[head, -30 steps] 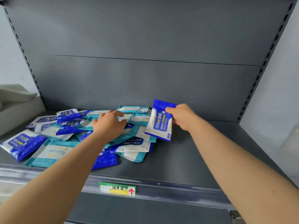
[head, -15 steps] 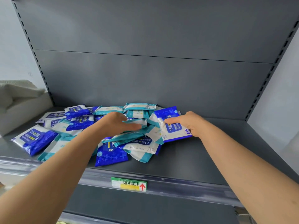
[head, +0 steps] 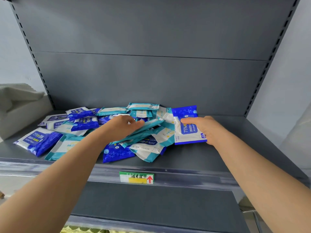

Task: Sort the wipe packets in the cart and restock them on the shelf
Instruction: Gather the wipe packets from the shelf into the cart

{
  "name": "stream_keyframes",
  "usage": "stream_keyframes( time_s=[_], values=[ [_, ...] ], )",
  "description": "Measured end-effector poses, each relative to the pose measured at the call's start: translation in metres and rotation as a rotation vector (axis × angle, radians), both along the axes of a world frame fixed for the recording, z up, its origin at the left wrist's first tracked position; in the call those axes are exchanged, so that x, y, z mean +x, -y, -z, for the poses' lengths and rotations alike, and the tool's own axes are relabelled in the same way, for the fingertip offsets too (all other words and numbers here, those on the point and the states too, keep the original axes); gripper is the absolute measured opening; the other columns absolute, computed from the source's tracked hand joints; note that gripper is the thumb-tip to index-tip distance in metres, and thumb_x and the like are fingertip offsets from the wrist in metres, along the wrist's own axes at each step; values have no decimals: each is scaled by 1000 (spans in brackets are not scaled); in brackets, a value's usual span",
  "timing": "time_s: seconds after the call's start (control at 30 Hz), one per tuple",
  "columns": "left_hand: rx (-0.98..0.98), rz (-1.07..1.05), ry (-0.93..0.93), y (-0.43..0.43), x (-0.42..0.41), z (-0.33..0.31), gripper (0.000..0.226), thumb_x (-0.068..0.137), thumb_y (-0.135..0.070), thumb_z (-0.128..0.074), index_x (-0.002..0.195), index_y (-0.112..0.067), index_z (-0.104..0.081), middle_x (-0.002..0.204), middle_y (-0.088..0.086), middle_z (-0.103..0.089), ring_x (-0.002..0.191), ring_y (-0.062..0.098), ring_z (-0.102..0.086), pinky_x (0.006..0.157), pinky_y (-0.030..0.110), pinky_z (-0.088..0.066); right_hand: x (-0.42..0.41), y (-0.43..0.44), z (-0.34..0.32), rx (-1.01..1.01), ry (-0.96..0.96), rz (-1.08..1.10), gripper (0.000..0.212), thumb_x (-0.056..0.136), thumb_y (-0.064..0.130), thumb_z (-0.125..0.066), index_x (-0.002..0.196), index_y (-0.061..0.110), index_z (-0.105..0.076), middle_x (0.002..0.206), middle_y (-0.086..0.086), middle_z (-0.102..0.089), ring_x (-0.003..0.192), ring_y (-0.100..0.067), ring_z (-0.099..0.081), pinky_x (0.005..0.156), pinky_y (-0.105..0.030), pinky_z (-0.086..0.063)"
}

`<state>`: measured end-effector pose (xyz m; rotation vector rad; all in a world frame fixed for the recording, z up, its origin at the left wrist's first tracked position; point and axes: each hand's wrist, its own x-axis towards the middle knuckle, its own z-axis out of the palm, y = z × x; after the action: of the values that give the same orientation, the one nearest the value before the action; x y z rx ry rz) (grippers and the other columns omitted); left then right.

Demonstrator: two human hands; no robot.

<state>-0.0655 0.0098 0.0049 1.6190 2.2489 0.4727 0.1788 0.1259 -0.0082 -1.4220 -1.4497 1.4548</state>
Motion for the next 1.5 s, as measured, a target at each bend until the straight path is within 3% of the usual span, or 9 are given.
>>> stream_keyframes(
  time_s=[0.07, 0.17, 0.27, 0.37, 0.47, 0.57, 0.7, 1.23, 1.5],
  values=[
    [-40, -9, -51, 1, 2, 0, 58, 81, -70, -49, 111, -21, -58, 112, 1, -59, 97, 19, -55, 82, 32, -44, 5, 6, -2, 20, -19, 59, 57, 64, 32, -87, 109, 7, -62, 89, -9, -73, 72, -21, -72, 59, -31, -58],
    [-159, -42, -93, -1, 7, 1, 86, 74, -78, -49, 124, -8, -52, 114, 6, -55, 100, 24, -53, 85, 35, -42, 17, 14, -8, 41, -73, 121, 53, 66, 30, -85, 109, 7, -62, 85, -7, -73, 63, -17, -70, 46, -24, -53],
    [-258, -65, -31, -1, 15, 4, 100, 73, -82, -43, 140, -8, -41, 139, 11, -47, 122, 29, -47, 93, 36, -37, 31, 20, -9, 23, -82, 108, 54, 65, 31, -86, 109, 9, -64, 86, -8, -74, 71, -20, -72, 60, -30, -59],
    [-236, -87, 23, -1, 26, 4, 95, 74, -78, -49, 141, -11, -40, 140, 10, -47, 121, 28, -48, 94, 37, -40, 34, 28, 0, -31, -62, 90, 62, 61, 34, -88, 111, 9, -63, 88, -9, -75, 77, -24, -73, 72, -38, -60],
    [-160, -121, 134, -4, 32, 2, 75, 73, -68, -64, 120, -10, -50, 112, 6, -59, 98, 23, -58, 82, 34, -47, 25, 38, 9, -76, -61, 72, 56, 65, 34, -86, 110, 9, -63, 88, -9, -74, 73, -21, -73, 62, -34, -60],
    [-89, -188, 450, -9, 34, 7, 65, 69, -50, -79, 111, -9, -51, 104, 7, -62, 93, 23, -63, 81, 39, -54, 18, 44, 11, -84, -134, 77, 48, 70, 30, -83, 108, 9, -63, 85, -7, -74, 64, -17, -72, 48, -27, -55],
    [-37, -181, 822, -14, 46, 10, 37, 81, -17, -75, 108, -12, -51, 109, 10, -65, 95, 27, -67, 82, 47, -56, 14, 44, 8, -67, -172, 52, 42, 73, 29, -81, 104, 13, -58, 89, -6, -72, 73, -19, -71, 56, -31, -59],
    [22, -155, 1143, -22, 86, 18, 22, 83, -14, -72, 101, -17, -60, 96, 6, -72, 76, 21, -70, 57, 35, -58, 26, 39, 17, -43, -320, 58, 39, 73, 31, -80, 103, 21, -56, 92, -2, -74, 78, -18, -72, 62, -33, -60],
    [103, -16, 1159, -39, 122, 2, 31, 85, -17, -70, 114, -20, -60, 105, 3, -72, 87, 24, -72, 71, 42, -59, 66, 33, -1, 36, -351, 130, 45, 73, 30, -81, 110, 20, -57, 92, -2, -75, 79, -19, -73, 69, -38, -61]
  ],
)
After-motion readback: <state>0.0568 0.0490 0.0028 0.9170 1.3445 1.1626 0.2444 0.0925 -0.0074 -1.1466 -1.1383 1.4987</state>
